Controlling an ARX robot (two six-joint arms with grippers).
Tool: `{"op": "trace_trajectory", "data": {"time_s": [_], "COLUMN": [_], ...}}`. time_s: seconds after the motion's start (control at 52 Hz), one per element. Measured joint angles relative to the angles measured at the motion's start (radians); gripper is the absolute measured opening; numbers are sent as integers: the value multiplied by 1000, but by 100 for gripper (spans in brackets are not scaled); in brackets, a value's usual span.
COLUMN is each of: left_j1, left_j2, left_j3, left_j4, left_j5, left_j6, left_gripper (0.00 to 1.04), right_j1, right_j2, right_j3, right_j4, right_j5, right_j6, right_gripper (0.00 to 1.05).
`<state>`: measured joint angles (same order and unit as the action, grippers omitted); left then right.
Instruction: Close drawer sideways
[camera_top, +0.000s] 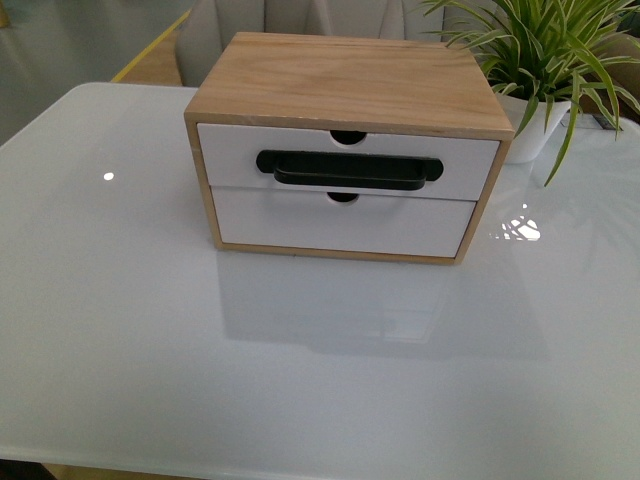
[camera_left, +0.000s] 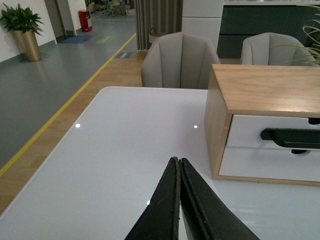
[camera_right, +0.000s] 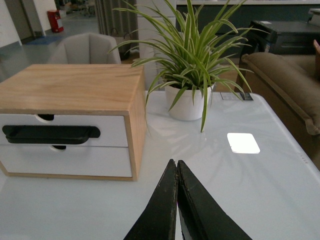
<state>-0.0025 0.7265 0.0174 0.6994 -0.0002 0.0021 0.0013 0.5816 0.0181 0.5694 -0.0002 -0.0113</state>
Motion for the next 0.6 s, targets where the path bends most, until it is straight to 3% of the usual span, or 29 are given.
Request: {"op": "trace_trajectory", "data": {"time_s": [0.596], "left_j1": [0], "left_j2": [-381], "left_j3": [-1], "left_j4": [-354], "left_j5": [0], "left_j6": [0], "left_gripper": [2], "right_j1": [0], "right_j2": [-314], "right_j3": [0], "right_j4": [-301], "right_j5": [0], "right_j6": [0], "right_gripper": [2]}}
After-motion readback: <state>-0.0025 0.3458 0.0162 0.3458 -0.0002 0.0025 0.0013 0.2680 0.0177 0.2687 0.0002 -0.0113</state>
